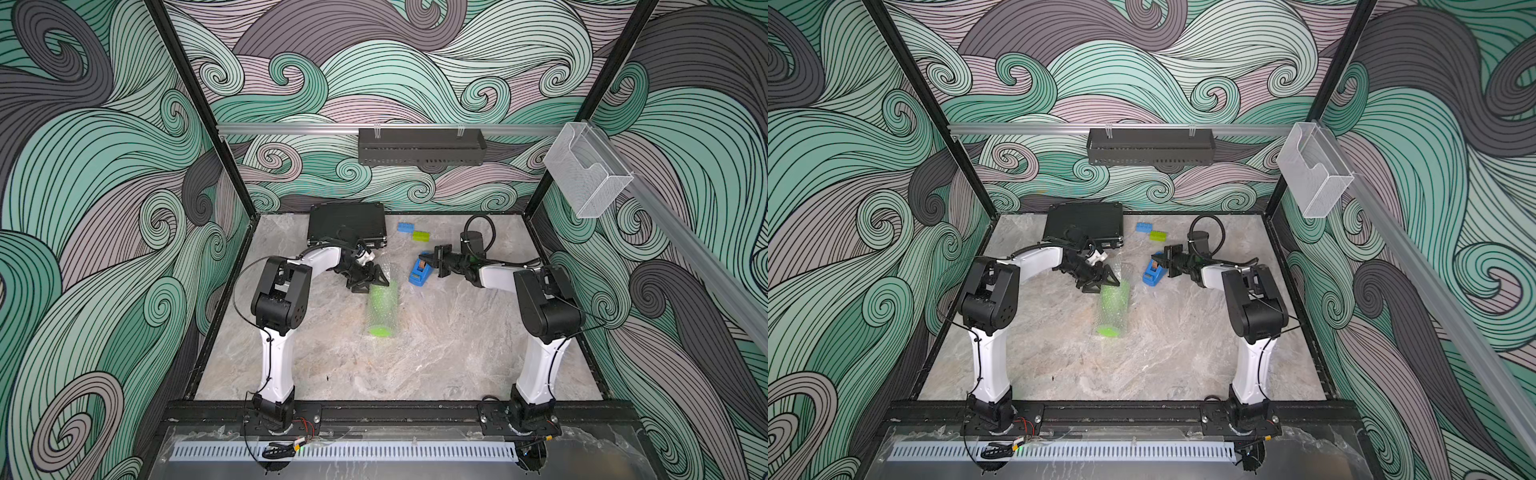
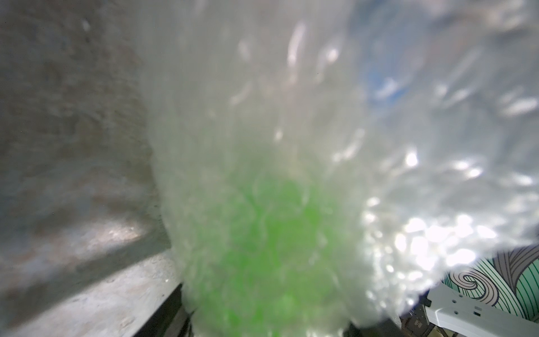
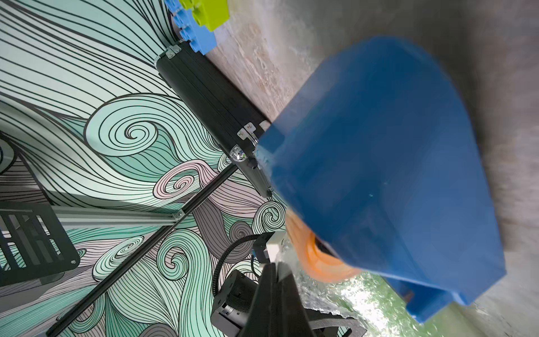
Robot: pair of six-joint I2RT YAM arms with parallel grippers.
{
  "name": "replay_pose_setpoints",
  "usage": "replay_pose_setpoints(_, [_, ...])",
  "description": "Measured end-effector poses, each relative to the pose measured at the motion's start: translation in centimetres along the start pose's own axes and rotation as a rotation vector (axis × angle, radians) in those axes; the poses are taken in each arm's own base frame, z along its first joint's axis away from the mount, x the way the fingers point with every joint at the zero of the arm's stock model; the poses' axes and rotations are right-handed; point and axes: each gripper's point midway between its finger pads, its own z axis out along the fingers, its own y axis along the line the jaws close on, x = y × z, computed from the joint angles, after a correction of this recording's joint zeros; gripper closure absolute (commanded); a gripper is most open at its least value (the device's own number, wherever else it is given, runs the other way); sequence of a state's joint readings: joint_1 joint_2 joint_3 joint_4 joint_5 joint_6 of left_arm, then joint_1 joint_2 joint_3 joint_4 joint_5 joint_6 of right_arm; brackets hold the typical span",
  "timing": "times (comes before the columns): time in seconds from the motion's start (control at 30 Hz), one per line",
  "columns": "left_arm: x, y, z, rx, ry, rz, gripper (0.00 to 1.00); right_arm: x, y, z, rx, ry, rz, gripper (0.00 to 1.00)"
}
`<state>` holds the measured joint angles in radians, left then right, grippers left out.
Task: Wrap wine glasses in bubble wrap
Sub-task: Pull the tape from the tape cutter.
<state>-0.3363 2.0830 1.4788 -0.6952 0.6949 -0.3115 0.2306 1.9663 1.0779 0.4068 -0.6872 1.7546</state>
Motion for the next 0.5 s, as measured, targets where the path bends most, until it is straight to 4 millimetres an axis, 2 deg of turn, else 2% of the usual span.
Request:
replay_pose_setpoints(0.17, [0.01, 0.01, 0.01, 0.000, 0.000, 0.000, 0.31, -0.17, -0.75, -0.03, 0.013, -0.006, 0.011, 1.00])
replay_pose_setpoints(0.5, [0.07, -0.03, 0.01, 0.000, 0.000, 0.000, 0.31, -0.47, -0.55, -0.29, 0.022, -0.013, 0.010, 1.00])
